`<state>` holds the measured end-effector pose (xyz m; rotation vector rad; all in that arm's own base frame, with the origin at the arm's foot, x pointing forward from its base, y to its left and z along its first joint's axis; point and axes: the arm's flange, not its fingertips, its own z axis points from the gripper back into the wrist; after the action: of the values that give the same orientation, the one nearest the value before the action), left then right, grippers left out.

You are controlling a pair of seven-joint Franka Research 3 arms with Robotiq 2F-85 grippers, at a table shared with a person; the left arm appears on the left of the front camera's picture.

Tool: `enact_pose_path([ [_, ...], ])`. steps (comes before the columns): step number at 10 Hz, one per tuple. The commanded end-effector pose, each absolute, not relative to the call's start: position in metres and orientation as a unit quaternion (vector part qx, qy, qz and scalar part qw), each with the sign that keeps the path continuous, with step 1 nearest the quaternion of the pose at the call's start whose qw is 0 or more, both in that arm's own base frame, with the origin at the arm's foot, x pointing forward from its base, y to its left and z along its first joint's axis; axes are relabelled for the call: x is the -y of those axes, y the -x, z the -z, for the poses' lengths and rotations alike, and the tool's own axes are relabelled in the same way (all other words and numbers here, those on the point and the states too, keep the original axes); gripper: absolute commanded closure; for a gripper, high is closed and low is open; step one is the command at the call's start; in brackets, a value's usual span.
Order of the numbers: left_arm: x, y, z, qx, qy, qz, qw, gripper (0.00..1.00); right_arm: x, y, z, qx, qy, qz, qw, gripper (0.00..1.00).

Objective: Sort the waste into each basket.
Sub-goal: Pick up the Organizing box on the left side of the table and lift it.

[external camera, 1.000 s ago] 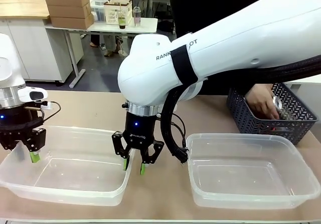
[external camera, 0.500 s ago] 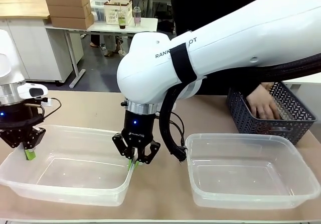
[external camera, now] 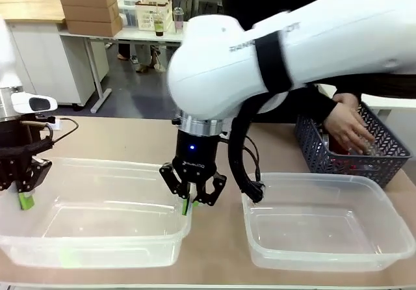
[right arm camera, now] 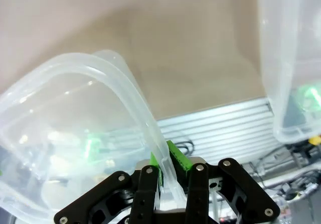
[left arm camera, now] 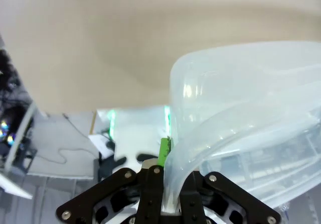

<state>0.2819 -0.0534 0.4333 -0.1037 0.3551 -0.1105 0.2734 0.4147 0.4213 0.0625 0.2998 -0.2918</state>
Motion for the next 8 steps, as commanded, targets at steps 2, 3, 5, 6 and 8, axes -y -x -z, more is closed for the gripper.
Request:
enact_pose_path([
  [2, 0.11, -0.252, -0.464, -0.154, 0.041, 0.091, 0.983, 1.0, -0.322, -0.248, -0.442, -0.105, -0.002, 0.155, 0.982, 1.0],
  [3, 0.139, -0.269, -0.477, -0.15, 0.046, 0.12, 0.98, 1.0, -0.298, -0.234, -0.453, -0.076, -0.014, 0.166, 0.983, 1.0],
  [5, 0.163, -0.292, -0.487, -0.139, 0.04, 0.119, 0.982, 1.0, -0.253, -0.205, -0.471, -0.026, -0.045, 0.154, 0.987, 1.0],
  [6, 0.171, -0.301, -0.492, -0.127, 0.055, 0.111, 0.984, 1.0, -0.236, -0.202, -0.478, -0.019, -0.051, 0.119, 0.991, 1.0],
  [8, 0.186, -0.289, -0.486, -0.12, 0.062, 0.123, 0.983, 1.0, -0.277, -0.204, -0.483, -0.03, -0.061, 0.144, 0.987, 1.0],
])
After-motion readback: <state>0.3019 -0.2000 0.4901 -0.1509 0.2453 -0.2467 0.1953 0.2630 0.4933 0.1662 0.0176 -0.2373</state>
